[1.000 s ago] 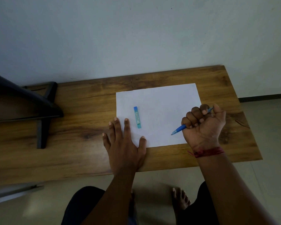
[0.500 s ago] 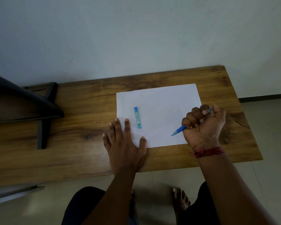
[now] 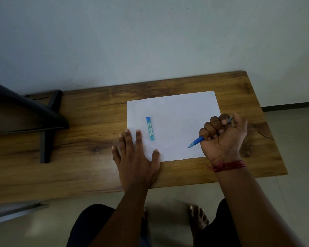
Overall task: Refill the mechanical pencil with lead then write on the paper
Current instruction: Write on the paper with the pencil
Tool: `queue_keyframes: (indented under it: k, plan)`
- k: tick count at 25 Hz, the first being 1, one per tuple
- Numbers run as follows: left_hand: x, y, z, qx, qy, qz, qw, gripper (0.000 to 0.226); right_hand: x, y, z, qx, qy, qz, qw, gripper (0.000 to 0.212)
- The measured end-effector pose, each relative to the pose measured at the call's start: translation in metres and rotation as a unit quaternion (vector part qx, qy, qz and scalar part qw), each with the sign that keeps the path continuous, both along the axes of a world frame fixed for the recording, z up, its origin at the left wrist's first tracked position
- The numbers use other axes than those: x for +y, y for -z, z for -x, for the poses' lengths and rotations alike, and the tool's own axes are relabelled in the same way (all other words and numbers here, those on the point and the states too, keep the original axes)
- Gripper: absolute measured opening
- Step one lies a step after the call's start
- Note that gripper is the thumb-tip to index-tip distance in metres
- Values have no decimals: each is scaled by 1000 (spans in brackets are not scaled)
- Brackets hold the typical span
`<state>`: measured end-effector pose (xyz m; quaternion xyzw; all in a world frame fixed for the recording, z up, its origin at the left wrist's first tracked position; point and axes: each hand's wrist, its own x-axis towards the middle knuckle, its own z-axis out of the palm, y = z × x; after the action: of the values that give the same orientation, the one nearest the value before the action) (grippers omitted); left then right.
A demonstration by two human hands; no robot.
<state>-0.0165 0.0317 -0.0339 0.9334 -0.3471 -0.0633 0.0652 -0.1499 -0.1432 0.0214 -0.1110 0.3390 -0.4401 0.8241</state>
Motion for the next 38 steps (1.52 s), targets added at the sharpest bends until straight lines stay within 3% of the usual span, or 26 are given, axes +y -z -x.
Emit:
queue_keyframes:
  k: [12,38]
  plan:
    - [-1,2,-1,0,3,-1,1000,84,-1,2,-1,-6,2,-8,1000,47]
    - [-2,5,-1,2,0,5,1000,83,7,1,-17,-19,7,-19,1000,39]
